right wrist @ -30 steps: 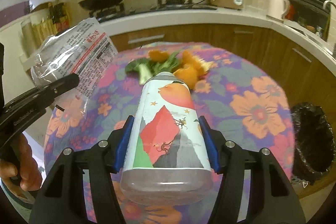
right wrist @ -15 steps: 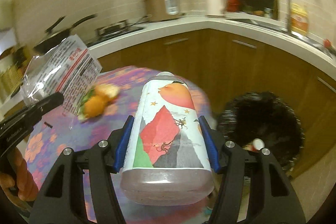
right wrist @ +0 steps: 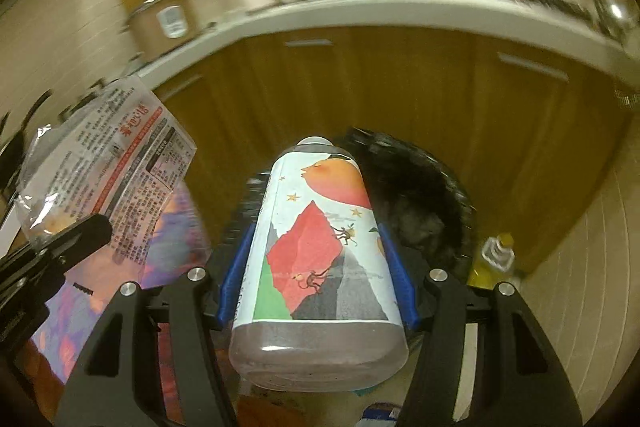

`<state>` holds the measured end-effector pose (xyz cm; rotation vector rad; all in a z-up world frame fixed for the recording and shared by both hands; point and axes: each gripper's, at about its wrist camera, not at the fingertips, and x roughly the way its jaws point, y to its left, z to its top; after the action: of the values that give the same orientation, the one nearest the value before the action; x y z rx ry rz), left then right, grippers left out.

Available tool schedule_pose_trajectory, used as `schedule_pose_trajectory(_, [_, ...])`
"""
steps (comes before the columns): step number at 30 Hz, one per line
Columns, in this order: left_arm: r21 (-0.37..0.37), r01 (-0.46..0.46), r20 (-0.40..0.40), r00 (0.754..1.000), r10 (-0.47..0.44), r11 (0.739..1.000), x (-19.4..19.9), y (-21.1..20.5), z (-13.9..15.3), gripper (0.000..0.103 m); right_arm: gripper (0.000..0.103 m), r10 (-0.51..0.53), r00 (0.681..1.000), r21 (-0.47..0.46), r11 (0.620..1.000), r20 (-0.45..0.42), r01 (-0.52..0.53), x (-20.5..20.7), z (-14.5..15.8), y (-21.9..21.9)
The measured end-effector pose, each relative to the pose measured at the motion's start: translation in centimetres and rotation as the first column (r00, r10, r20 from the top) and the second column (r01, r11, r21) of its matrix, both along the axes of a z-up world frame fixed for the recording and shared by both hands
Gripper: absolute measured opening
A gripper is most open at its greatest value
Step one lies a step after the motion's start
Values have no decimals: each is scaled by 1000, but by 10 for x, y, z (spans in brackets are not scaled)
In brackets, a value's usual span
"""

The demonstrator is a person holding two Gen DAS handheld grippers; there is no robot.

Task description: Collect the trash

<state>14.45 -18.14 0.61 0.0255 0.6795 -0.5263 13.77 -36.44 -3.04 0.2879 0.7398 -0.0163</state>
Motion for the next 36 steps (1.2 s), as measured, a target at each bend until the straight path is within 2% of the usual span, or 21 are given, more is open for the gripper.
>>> schedule_pose_trajectory(4, [6, 35, -67, 997, -35, 999, 28, -29, -18, 6, 57, -46, 998, 24, 999, -43, 47, 11, -16, -15])
schedule_pose_trajectory(7, [10, 50, -113, 992, -48, 999, 43, -41, -32, 10, 58, -57, 996, 39, 997, -68, 59, 27, -27, -21])
schedule_pose_trajectory(9, [20, 49, -130, 991, -46, 999, 50, -47, -39, 32, 58, -53, 994, 75, 995, -92, 60, 35, -36, -27])
schedule_pose_trajectory(10, [22, 45, -133, 990, -42, 999, 52, -47, -43, 37, 59, -44, 994, 101, 993, -101, 55, 37, -40, -30])
schedule_pose_trajectory(13, [24, 42, -142, 989, -38, 999, 52, -42, -45, 40, 62, -47, 992, 118, 991, -115, 60, 35, -44, -37])
schedule_pose_trajectory(15, [20, 37, -142, 989, -34, 999, 51, -38, -43, 46, 62, -47, 993, 118, 991, -111, 60, 30, -43, -38])
schedule_pose_trajectory(19, [-11, 22, -130, 991, -23, 1000, 41, -23, -33, 49, 62, -43, 995, 114, 992, -94, 54, 22, -33, -35])
schedule_pose_trajectory(24, [-28, -2, -94, 996, -1, 1000, 23, -6, -18, 51, 62, -14, 999, 79, 997, -37, 17, 8, -7, -16])
schedule_pose_trajectory(30, [-54, -50, -47, 998, 48, 997, -2, 30, -1, 52, 62, 72, 997, 34, 997, 41, -74, -5, 27, 30])
schedule_pose_trajectory(36, [-101, -134, 4, 991, 135, 986, -29, 86, 21, 55, 62, 183, 980, 8, 983, 83, -184, -13, 48, 87])
